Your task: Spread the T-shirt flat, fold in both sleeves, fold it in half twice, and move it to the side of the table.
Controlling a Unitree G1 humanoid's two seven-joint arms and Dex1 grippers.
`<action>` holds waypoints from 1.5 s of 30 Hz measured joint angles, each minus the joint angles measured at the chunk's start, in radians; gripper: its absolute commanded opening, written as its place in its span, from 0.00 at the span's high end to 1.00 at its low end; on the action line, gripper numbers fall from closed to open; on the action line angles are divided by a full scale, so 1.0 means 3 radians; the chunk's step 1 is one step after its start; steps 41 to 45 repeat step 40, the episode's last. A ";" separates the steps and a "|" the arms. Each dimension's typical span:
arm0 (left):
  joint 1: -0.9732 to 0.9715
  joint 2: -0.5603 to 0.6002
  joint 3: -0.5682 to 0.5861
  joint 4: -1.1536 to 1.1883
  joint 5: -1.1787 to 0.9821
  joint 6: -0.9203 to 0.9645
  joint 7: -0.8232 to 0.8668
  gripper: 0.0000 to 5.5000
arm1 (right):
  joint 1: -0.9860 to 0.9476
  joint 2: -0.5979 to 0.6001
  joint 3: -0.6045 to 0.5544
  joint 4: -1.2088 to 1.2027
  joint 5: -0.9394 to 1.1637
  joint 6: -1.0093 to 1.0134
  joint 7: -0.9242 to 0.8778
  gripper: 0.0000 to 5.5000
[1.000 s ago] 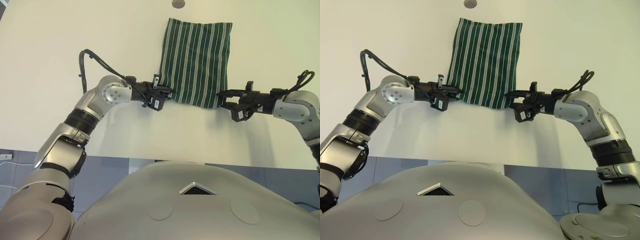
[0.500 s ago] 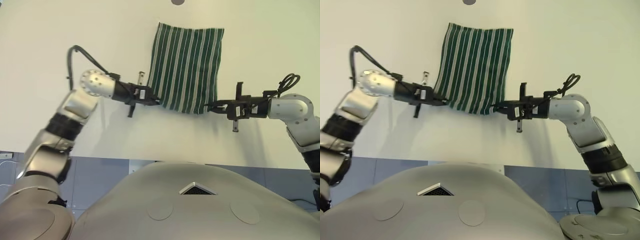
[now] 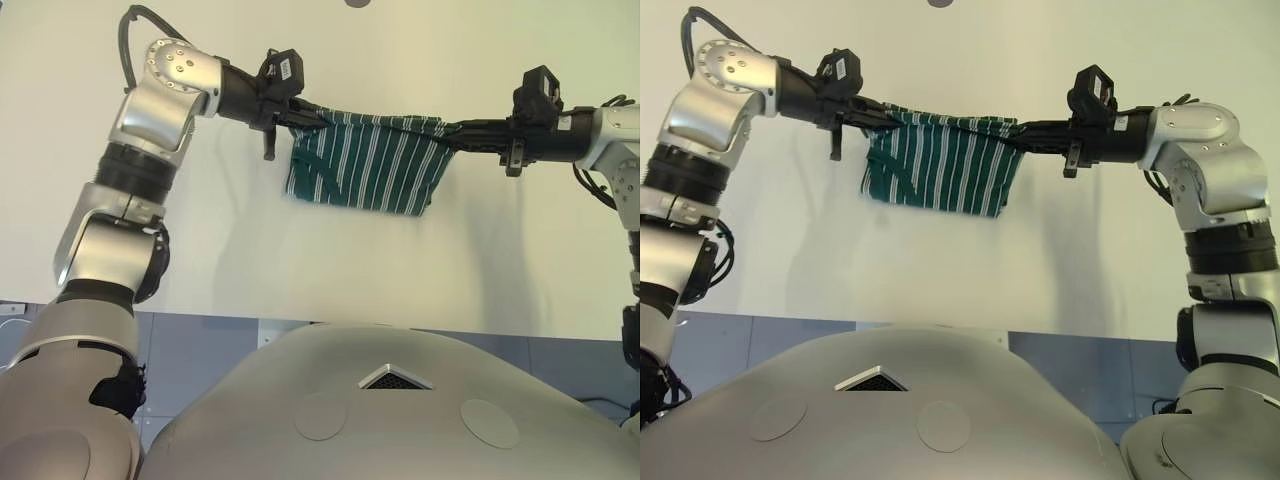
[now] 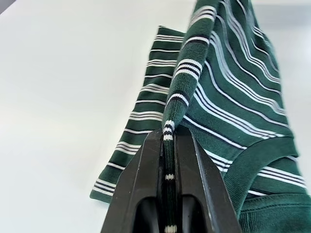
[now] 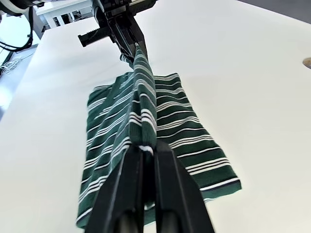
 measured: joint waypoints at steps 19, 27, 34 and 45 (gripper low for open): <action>0.0137 -0.0787 0.1584 0.0297 -0.0413 -0.0685 0.1799 0.60 | -0.0312 0.1529 0.0143 0.1453 -0.1117 -0.1084 -0.0970 0.64; 0.0860 -0.0896 0.1603 -0.0617 -0.0286 -0.0380 0.2438 0.60 | -0.0040 0.0563 -0.1387 0.3007 -0.0687 -0.1836 -0.2497 0.64; 0.1004 -0.0931 0.1683 -0.0779 -0.0230 -0.0376 0.2722 0.60 | -0.0070 0.0846 -0.1733 0.2600 -0.0676 -0.2575 -0.2968 0.64; 0.0977 -0.0899 0.1664 -0.0708 -0.0088 -0.0386 0.2833 0.60 | -0.0265 0.1500 -0.1116 0.1810 -0.1171 -0.2543 -0.3012 0.64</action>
